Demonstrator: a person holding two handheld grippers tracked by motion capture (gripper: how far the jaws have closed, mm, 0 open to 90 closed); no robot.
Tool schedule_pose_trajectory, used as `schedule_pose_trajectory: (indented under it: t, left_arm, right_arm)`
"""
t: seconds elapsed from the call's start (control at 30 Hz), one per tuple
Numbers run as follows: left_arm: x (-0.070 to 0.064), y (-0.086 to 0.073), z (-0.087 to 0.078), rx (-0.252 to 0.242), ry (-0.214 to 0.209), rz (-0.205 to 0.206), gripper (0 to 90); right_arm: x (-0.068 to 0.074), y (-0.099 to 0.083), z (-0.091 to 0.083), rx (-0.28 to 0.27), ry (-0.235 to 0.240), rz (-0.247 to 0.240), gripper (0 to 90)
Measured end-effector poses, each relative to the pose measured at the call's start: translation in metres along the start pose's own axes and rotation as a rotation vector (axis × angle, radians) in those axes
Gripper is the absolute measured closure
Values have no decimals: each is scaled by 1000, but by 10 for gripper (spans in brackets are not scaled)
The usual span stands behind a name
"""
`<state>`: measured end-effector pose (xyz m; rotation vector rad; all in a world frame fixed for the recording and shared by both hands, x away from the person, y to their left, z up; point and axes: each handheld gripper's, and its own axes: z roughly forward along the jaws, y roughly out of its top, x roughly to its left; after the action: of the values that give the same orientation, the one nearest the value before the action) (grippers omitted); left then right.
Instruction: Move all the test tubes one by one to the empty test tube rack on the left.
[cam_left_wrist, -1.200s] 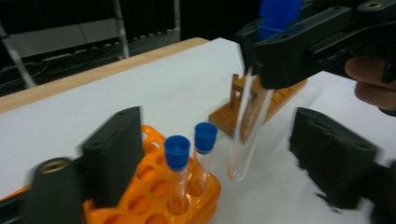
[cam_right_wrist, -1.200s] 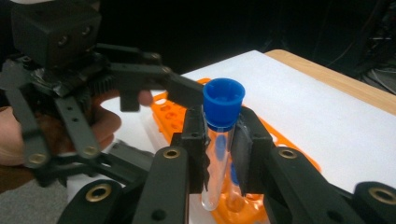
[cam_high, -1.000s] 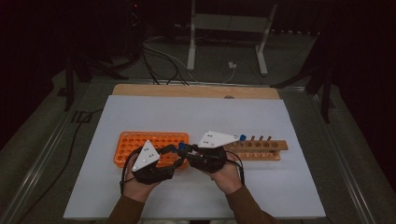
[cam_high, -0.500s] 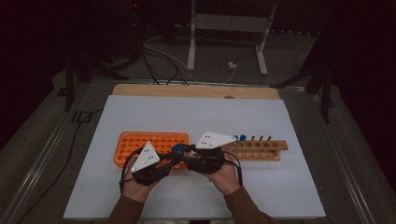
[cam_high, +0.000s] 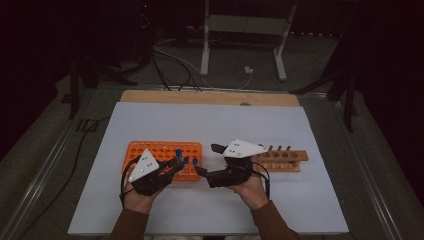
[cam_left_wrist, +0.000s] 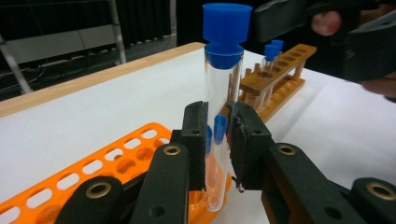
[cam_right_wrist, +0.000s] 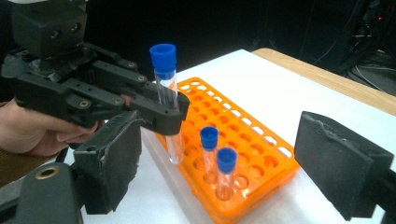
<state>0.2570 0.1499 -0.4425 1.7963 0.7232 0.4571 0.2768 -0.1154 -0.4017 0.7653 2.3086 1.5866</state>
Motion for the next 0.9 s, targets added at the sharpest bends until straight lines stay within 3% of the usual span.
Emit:
schedule_pose_trajectory:
  t: [0.5, 0.9]
  left_arm:
    - [13, -18, 19, 33, 75, -41, 779]
    - [16, -29, 29, 73, 96, -44, 778]
  right_arm:
    - [-13, -10, -21, -4, -70, 22, 95]
    - [-15, -12, -31, -15, -76, 15, 97]
